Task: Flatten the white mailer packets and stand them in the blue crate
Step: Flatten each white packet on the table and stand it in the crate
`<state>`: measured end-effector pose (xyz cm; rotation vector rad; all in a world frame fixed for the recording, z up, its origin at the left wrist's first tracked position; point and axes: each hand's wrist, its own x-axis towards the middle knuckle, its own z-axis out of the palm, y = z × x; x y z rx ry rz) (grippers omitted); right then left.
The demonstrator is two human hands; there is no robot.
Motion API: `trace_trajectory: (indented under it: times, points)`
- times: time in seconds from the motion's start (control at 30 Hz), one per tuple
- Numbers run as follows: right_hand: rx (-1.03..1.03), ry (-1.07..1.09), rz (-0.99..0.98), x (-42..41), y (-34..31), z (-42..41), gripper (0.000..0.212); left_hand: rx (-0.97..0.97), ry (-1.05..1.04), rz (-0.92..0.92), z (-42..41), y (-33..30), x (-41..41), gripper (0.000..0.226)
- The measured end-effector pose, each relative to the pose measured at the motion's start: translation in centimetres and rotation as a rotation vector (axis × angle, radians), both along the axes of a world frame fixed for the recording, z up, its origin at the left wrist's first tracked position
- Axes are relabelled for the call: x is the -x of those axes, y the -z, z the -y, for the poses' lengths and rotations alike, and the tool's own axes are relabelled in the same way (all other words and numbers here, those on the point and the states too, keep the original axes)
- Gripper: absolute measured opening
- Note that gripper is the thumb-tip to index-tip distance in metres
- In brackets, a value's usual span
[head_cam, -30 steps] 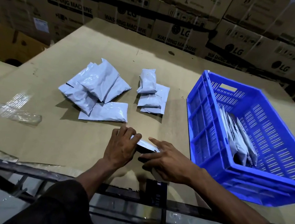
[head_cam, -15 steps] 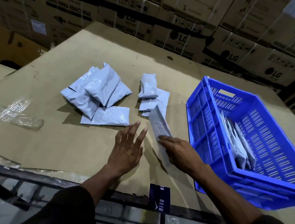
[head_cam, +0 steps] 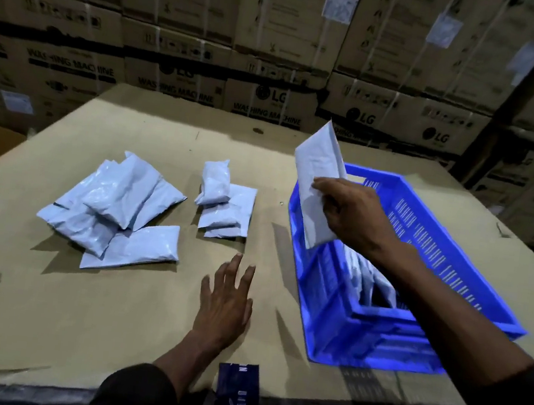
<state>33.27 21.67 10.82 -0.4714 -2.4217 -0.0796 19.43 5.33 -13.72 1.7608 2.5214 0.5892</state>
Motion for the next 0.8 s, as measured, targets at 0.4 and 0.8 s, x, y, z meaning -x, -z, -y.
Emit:
trace_trajectory:
  times: [0.4, 0.8]
  points:
    - [0.071, 0.272, 0.14, -11.1, 1.0, -10.3, 0.039, -0.007, -0.06, -0.112, -6.0, 0.9, -4.7, 0.056]
    - [0.036, 0.518, 0.777, -15.8, 5.8, -15.2, 0.024, -0.109, -0.09, -0.216, -7.2, 2.0, -5.6, 0.046]
